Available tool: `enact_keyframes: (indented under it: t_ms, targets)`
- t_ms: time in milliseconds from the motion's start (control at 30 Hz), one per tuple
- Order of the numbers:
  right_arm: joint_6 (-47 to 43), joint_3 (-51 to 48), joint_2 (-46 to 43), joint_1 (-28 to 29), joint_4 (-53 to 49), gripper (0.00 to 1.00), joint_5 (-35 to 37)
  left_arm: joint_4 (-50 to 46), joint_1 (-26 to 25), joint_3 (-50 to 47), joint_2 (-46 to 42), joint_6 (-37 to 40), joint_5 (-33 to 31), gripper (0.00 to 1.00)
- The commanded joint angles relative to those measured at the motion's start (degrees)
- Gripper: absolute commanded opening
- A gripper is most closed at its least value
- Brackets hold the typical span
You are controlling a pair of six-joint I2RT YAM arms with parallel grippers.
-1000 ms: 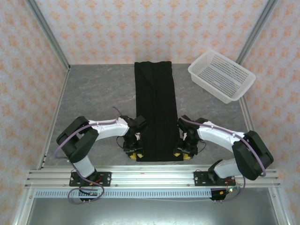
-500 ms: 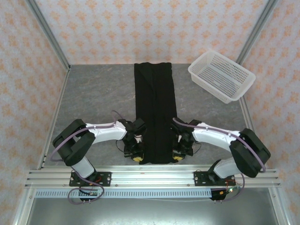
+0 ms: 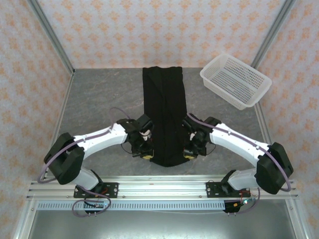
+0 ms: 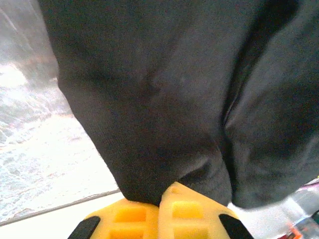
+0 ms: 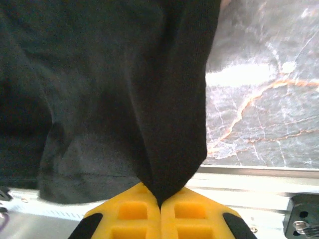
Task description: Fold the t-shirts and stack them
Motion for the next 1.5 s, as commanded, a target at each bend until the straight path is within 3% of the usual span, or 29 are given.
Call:
enact_keyframes:
  t_ms: [0,533,900,1333,1367,1433,1467]
  targets:
    - [-3.6,5.0,2.4,-2.3,-5.9,0.00,5.0,0.0,2.9,2.5,-1.4,-1.5,-2.8,0.00]
    - [-8.7,26.9,20.2,-11.4,-3.5,0.00,9.0,1.0,14.2,15.2,6.5,-2.2,-6.5,0.00]
    - [-10.7,41.8,34.1,-15.7,-1.5,0.00,9.6,1.5,20.1,27.8,18.3,0.2,-6.6,0.00]
    - [-10.5,53.7,46.1,-19.7,-0.8,0.00,6.9,-1.9,23.7,43.3,32.6,3.6,-7.3,0.00]
    - [-10.7,54.5,47.0,-20.0,-0.6,0.02,6.8,-2.6,23.8,44.4,33.8,3.9,-7.5,0.00]
    - [-11.2,55.3,48.3,-21.0,1.4,0.16,5.1,-3.5,24.3,46.5,35.8,3.8,-8.5,0.00]
    - [-11.3,55.5,48.6,-21.8,2.4,0.26,4.0,-3.5,24.5,46.9,36.1,3.7,-9.2,0.09]
